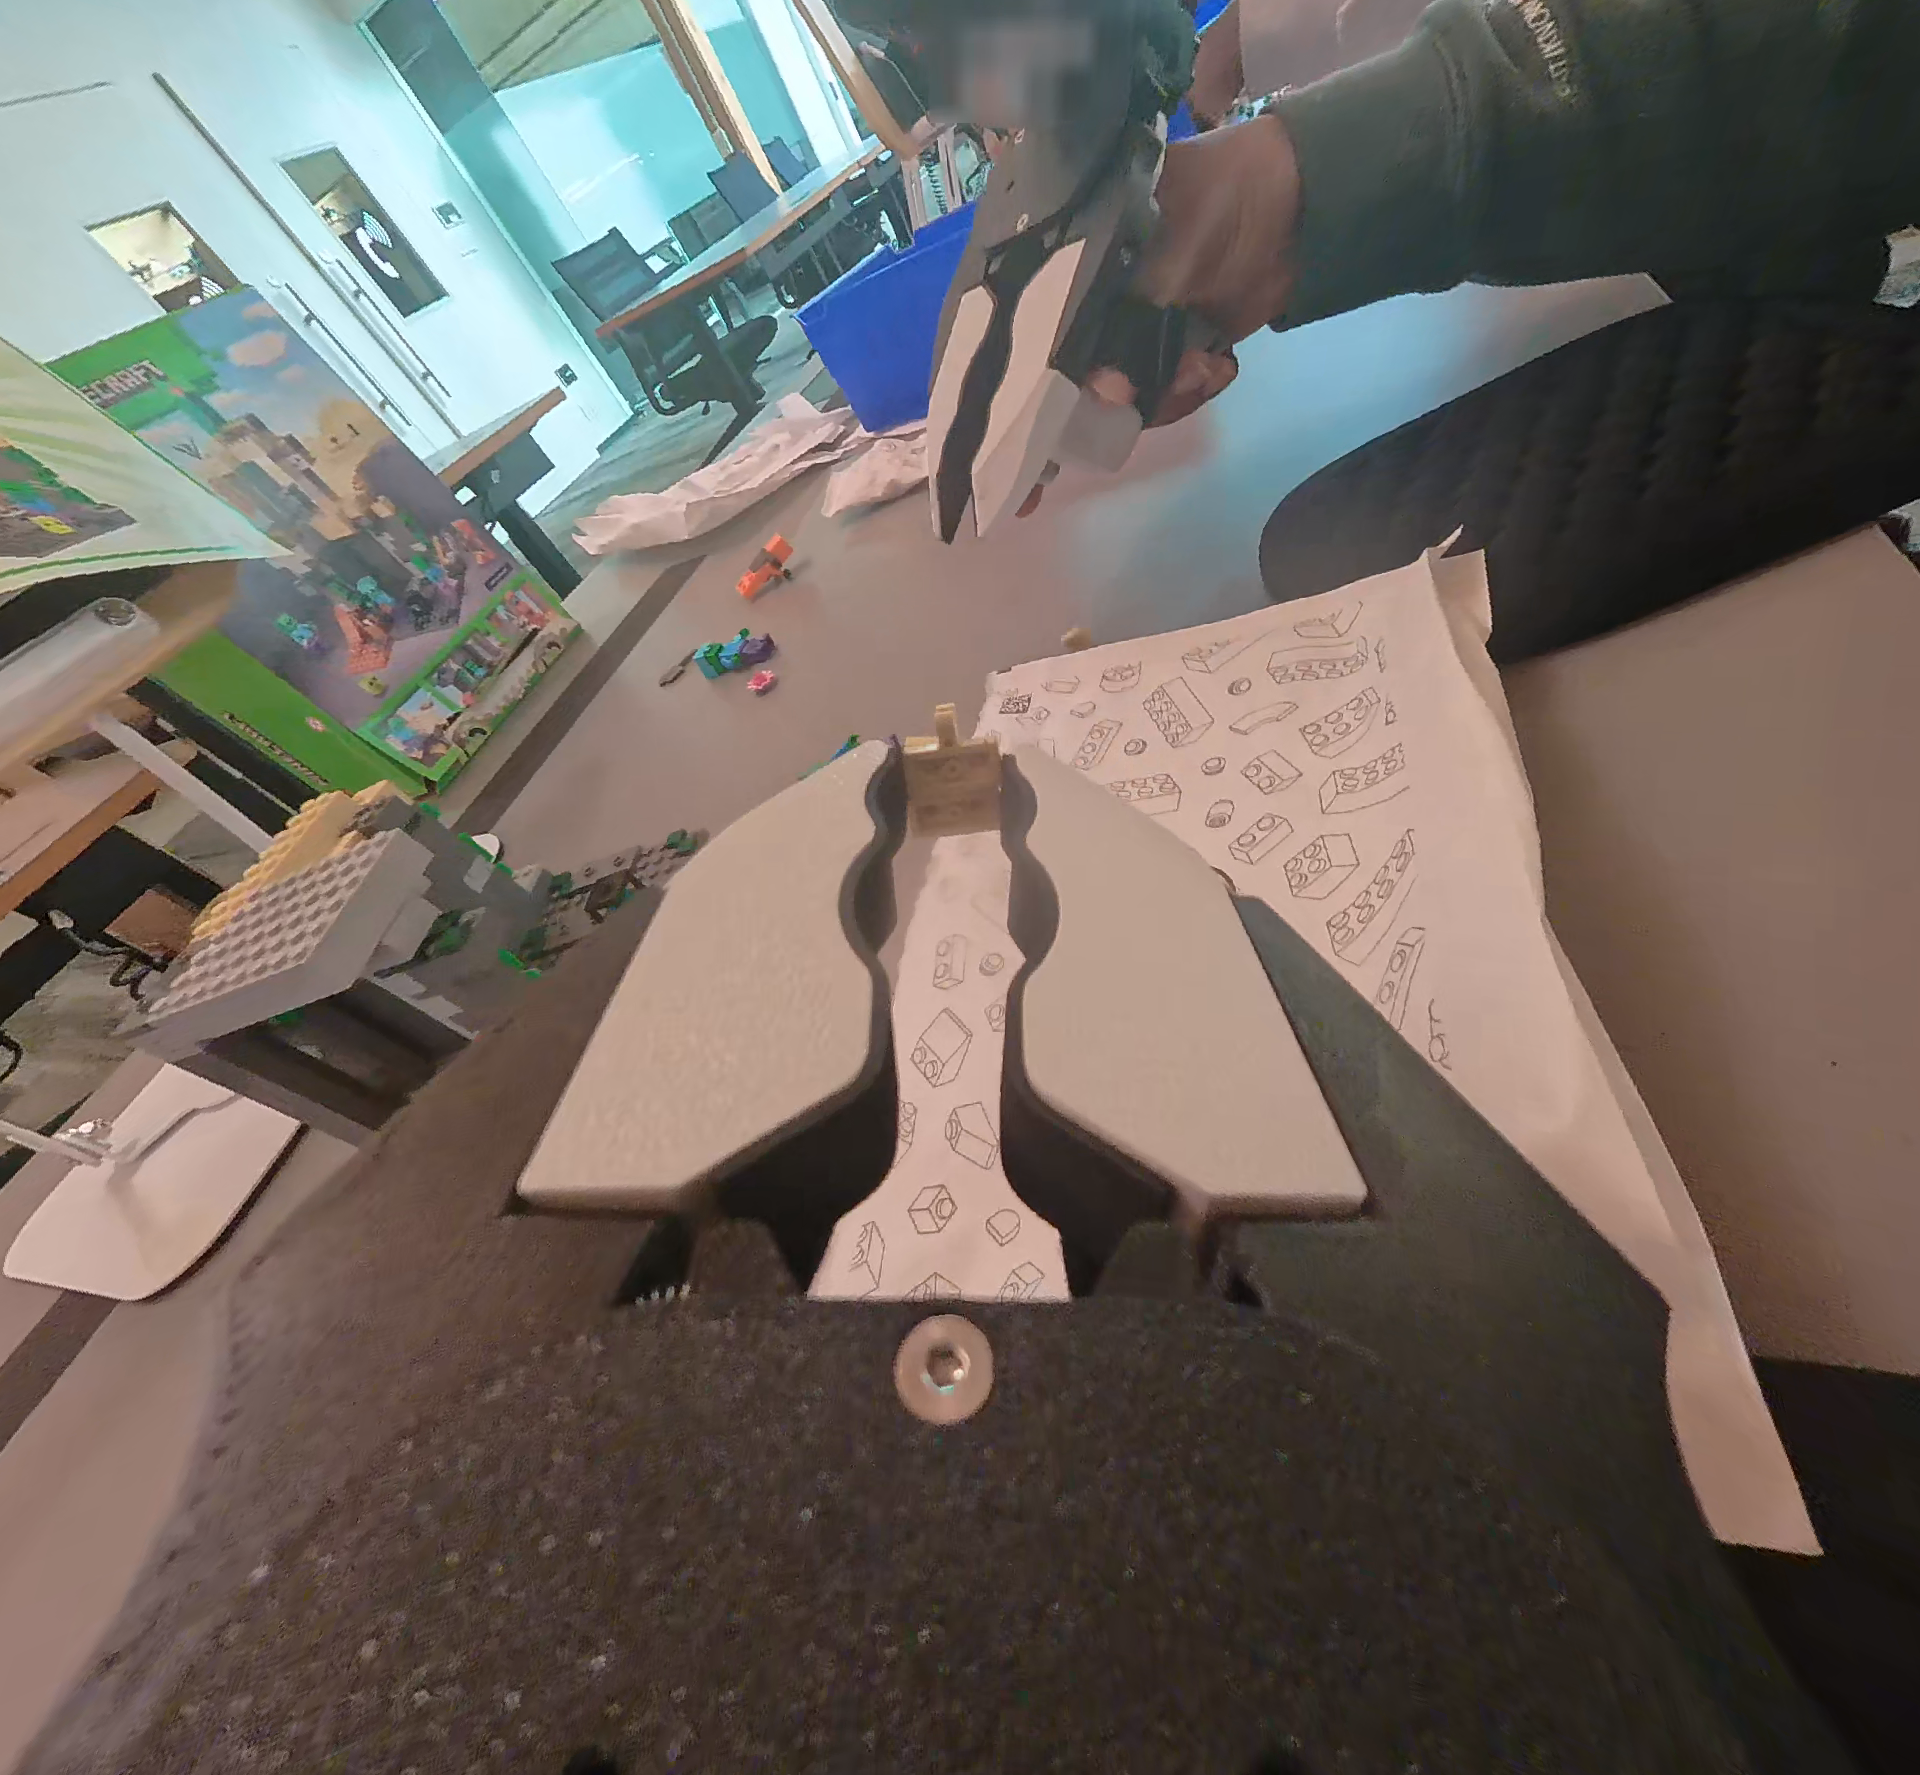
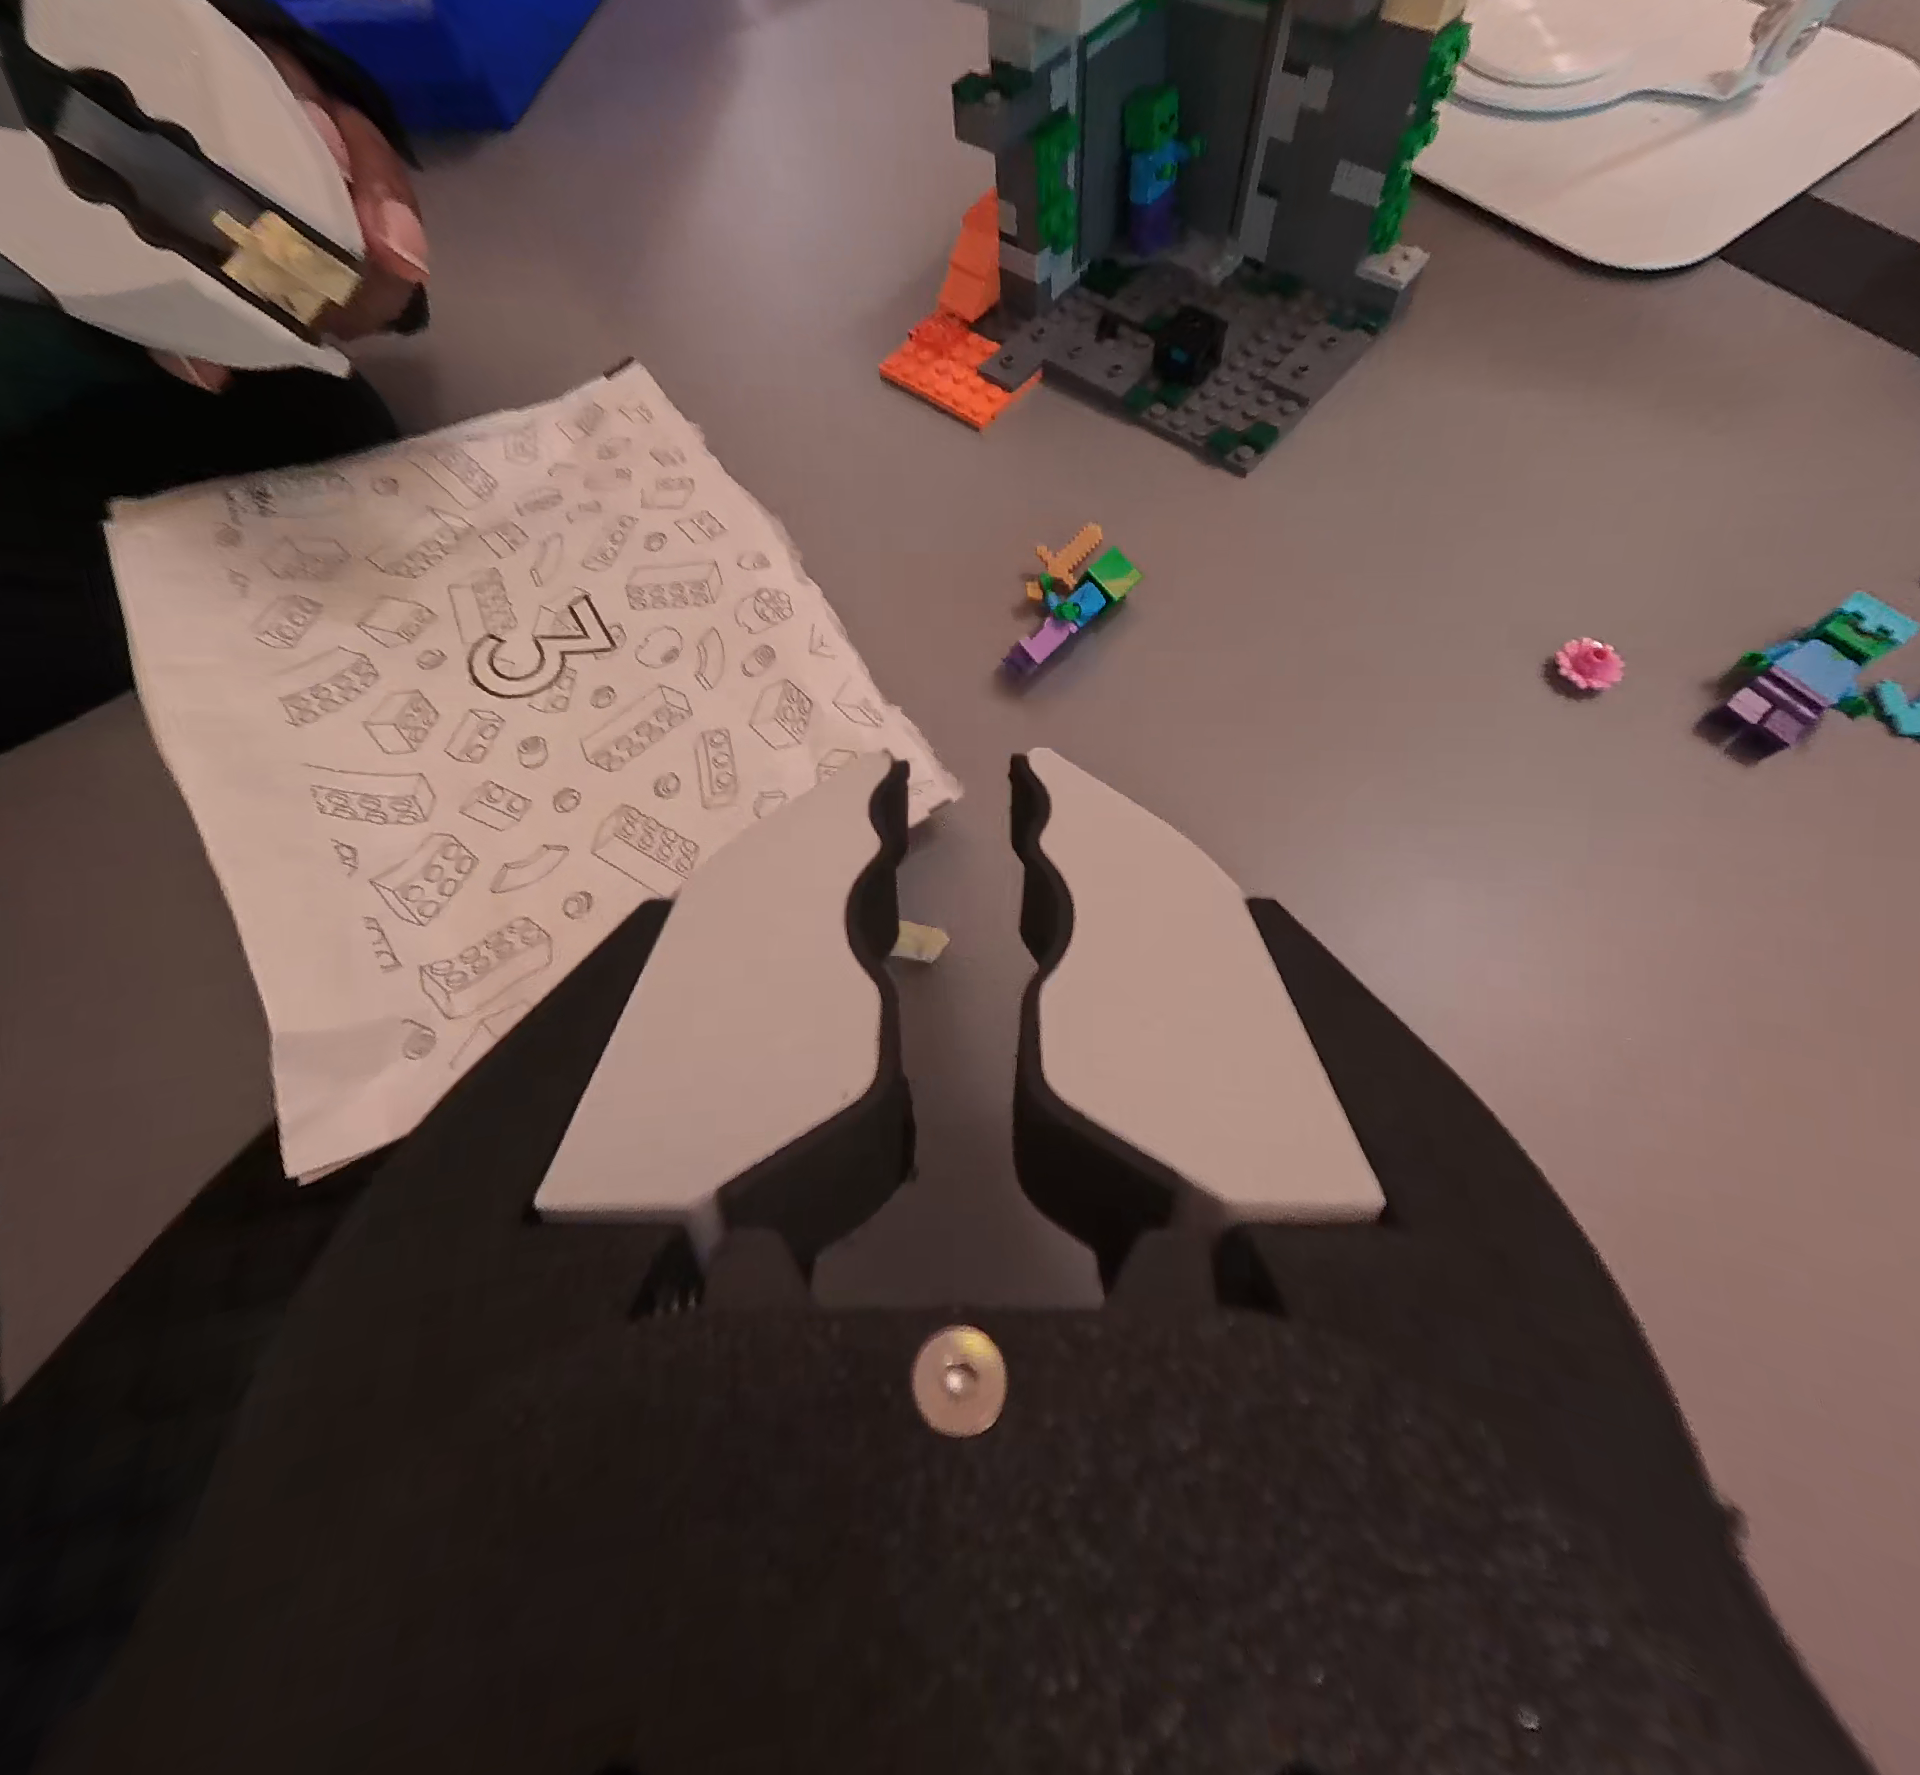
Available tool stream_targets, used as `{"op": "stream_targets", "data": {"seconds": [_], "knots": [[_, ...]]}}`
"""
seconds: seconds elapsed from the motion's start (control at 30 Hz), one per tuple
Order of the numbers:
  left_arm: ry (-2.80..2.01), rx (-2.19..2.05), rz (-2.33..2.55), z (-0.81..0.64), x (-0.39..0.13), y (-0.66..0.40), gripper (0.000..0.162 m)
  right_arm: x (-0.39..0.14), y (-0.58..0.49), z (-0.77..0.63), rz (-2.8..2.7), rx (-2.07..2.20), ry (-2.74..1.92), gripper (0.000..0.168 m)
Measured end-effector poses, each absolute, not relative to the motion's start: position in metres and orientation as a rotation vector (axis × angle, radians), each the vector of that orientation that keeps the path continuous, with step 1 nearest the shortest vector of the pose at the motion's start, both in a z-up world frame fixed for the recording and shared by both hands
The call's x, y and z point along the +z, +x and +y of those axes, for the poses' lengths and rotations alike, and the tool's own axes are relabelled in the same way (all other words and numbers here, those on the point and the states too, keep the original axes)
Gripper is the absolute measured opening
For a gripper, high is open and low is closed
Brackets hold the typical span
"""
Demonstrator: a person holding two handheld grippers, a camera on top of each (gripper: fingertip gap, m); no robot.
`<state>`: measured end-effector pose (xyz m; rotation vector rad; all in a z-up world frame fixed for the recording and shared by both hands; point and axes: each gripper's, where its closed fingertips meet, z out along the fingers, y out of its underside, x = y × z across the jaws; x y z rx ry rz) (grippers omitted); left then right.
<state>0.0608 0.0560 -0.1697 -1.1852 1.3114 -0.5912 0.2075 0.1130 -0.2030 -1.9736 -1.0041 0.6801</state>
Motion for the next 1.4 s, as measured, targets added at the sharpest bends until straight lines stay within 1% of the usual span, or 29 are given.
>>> {"op": "stream_targets", "data": {"seconds": [0.2,0.4,0.53,0.67,0.87,1.03,1.13,1.17,1.2,1.3,1.4], "knots": [[-1.157,-0.602,1.304,0.053,-0.165,0.062,0.017,-0.189,0.179,0.097,-1.008,0.852,-1.933,0.022],[-1.055,-0.563,1.337,0.041,-0.161,0.068,0.017,-0.155,0.093,0.034,-1.016,1.457,-1.757,0.029],[-0.965,-0.477,1.333,0.036,-0.154,0.070,0.017,-0.145,0.067,0.022,-0.964,1.696,-1.718,0.033],[-0.879,-0.402,1.318,0.030,-0.145,0.071,0.017,-0.136,0.057,0.021,-0.899,1.893,-1.676,0.032],[-0.831,-0.332,1.329,0.027,-0.145,0.071,0.017,-0.137,0.051,0.021,-0.841,2.045,-1.680,0.029],[-0.813,-0.295,1.342,0.027,-0.147,0.072,0.017,-0.141,0.049,0.021,-0.814,2.093,-1.697,0.022],[-0.839,-0.304,1.350,0.029,-0.151,0.072,0.017,-0.144,0.051,0.024,-0.830,2.048,-1.703,0.020],[-0.865,-0.326,1.350,0.031,-0.153,0.072,0.017,-0.144,0.053,0.024,-0.847,2.026,-1.692,0.016],[-0.894,-0.351,1.338,0.033,-0.153,0.071,0.017,-0.142,0.056,0.026,-0.862,2.004,-1.679,0.016],[-0.994,-0.524,1.307,0.035,-0.150,0.067,0.018,-0.145,0.065,0.029,-1.001,1.766,-1.668,0.016],[-1.145,-0.745,1.254,0.038,-0.148,0.067,0.014,-0.142,0.069,0.029,-1.105,1.552,-1.591,0.016]]}}
